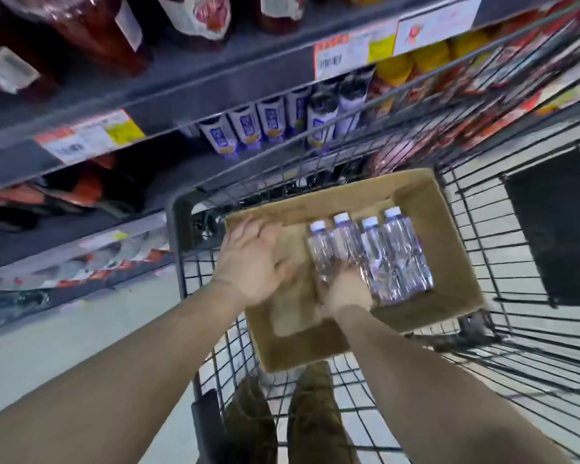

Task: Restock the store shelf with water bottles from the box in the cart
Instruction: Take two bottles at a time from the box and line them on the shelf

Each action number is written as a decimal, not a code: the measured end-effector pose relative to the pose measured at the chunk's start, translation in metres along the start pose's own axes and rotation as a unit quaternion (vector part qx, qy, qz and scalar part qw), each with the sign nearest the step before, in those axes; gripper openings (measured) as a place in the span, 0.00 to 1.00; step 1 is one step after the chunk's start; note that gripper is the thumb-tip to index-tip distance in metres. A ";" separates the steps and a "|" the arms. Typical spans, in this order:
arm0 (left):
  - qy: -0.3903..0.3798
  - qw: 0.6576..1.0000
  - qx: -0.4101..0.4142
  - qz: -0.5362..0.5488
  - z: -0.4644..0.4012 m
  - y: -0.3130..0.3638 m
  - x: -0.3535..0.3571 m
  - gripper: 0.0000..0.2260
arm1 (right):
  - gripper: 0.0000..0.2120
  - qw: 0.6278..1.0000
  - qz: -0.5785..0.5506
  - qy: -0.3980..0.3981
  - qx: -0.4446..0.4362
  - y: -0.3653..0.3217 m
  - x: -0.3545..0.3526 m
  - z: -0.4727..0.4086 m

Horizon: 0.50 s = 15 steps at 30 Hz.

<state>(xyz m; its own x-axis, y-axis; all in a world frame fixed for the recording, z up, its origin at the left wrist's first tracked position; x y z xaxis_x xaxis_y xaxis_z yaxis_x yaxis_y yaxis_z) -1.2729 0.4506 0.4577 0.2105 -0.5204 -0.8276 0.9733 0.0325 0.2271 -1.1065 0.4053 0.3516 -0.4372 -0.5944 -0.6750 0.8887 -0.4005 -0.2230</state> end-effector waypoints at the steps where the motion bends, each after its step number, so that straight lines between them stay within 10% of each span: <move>1: 0.009 1.000 0.007 0.003 -0.003 -0.001 0.002 0.32 | 0.25 1.000 0.018 0.018 0.001 0.000 0.003 -0.006; 11: 0.072 0.996 0.042 0.027 -0.010 -0.005 0.005 0.30 | 0.28 0.985 -0.171 0.013 0.031 0.005 0.020 -0.026; 15: 0.019 0.997 0.016 0.070 -0.002 0.000 0.000 0.29 | 0.24 0.871 -0.476 -0.117 -0.016 0.002 -0.004 -0.001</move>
<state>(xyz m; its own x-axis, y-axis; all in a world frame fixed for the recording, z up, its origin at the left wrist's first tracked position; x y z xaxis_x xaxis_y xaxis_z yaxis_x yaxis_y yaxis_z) -1.2731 0.4522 0.4572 0.3487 -0.4792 -0.8055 0.9306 0.0753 0.3581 -1.1030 0.4075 0.3527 -0.9914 -0.1303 -0.0125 0.1093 -0.7717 -0.6266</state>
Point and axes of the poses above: each hand's wrist, its own z-axis away from the middle knuckle, its own x-axis out of the palm, y = z × x, the point moved 5 cm from there along -z, towards the middle knuckle, and after that the axes turned 3 degrees about -x, right-handed, at the moved point
